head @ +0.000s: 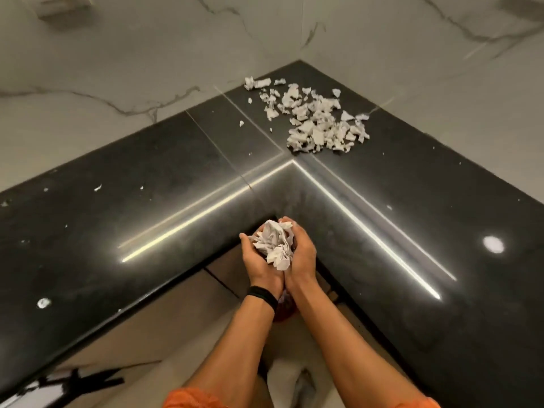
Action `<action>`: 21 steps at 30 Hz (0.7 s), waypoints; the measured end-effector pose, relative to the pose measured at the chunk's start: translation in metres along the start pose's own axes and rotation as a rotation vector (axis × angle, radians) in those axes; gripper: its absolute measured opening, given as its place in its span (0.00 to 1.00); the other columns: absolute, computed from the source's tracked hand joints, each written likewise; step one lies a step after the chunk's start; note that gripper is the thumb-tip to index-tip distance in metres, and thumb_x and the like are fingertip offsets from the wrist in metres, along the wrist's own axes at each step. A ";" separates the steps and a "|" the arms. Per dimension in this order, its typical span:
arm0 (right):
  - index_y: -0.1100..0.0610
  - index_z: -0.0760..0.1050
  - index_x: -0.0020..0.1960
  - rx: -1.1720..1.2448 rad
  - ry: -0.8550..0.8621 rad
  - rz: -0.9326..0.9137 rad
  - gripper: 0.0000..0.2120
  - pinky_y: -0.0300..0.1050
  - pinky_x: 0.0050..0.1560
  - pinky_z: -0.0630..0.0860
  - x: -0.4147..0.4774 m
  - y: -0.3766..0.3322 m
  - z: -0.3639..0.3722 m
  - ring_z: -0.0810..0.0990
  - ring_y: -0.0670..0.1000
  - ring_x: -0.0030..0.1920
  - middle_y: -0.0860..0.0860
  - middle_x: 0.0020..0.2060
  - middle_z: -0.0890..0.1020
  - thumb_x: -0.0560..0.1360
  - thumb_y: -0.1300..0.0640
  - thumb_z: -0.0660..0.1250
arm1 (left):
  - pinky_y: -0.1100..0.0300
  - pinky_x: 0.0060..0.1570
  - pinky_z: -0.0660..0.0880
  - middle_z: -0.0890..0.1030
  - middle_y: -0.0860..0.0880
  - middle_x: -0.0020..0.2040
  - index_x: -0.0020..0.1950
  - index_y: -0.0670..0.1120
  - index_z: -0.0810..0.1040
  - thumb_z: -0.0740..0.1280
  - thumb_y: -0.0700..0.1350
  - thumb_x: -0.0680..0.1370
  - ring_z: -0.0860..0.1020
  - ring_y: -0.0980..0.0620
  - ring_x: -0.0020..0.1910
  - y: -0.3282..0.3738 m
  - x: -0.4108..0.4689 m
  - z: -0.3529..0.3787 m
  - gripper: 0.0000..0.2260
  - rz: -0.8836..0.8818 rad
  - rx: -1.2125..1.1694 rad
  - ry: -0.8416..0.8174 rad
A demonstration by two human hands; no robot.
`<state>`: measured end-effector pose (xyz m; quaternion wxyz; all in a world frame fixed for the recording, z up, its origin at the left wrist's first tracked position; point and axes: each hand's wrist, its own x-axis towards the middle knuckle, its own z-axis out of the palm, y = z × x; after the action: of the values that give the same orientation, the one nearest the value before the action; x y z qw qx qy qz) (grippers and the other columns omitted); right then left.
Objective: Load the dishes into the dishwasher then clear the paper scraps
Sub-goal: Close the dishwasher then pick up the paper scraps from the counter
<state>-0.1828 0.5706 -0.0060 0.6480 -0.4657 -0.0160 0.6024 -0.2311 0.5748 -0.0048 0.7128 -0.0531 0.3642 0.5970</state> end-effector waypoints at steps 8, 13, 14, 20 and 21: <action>0.61 0.83 0.59 -0.040 0.131 0.119 0.22 0.64 0.69 0.72 -0.007 0.083 -0.080 0.80 0.63 0.63 0.62 0.59 0.83 0.68 0.51 0.74 | 0.47 0.61 0.77 0.81 0.37 0.59 0.61 0.40 0.78 0.55 0.57 0.83 0.81 0.38 0.57 -0.026 0.000 -0.112 0.23 -0.104 0.072 0.228; 0.64 0.82 0.59 -0.011 0.305 0.308 0.17 0.59 0.67 0.76 0.026 0.148 -0.129 0.83 0.61 0.59 0.62 0.57 0.84 0.76 0.54 0.69 | 0.44 0.71 0.70 0.77 0.36 0.68 0.71 0.37 0.74 0.60 0.52 0.81 0.76 0.37 0.67 -0.057 0.047 -0.194 0.25 -0.226 0.110 0.361; 0.64 0.82 0.60 0.008 0.338 0.321 0.17 0.58 0.66 0.77 0.037 0.162 -0.140 0.84 0.60 0.57 0.62 0.57 0.84 0.77 0.54 0.69 | 0.44 0.71 0.70 0.79 0.36 0.66 0.70 0.37 0.76 0.61 0.52 0.80 0.77 0.37 0.66 -0.065 0.061 -0.209 0.24 -0.243 0.130 0.399; 0.65 0.70 0.74 -0.082 0.340 0.343 0.21 0.47 0.63 0.78 0.095 0.211 -0.185 0.82 0.56 0.57 0.58 0.65 0.78 0.85 0.56 0.54 | 0.50 0.60 0.78 0.83 0.42 0.59 0.68 0.45 0.78 0.60 0.52 0.82 0.81 0.42 0.58 -0.100 0.128 -0.272 0.18 -0.238 0.159 0.512; 0.66 0.68 0.74 -0.118 0.334 0.351 0.22 0.48 0.70 0.73 0.103 0.220 -0.194 0.80 0.57 0.60 0.59 0.67 0.77 0.86 0.55 0.51 | 0.53 0.54 0.79 0.84 0.43 0.55 0.69 0.45 0.77 0.60 0.51 0.83 0.82 0.45 0.53 -0.106 0.137 -0.281 0.18 -0.233 0.153 0.480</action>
<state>-0.2101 0.5046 -0.3084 0.4990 -0.5915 0.1372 0.6183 -0.2621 0.5126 -0.3271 0.6717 -0.1807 0.5583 0.4521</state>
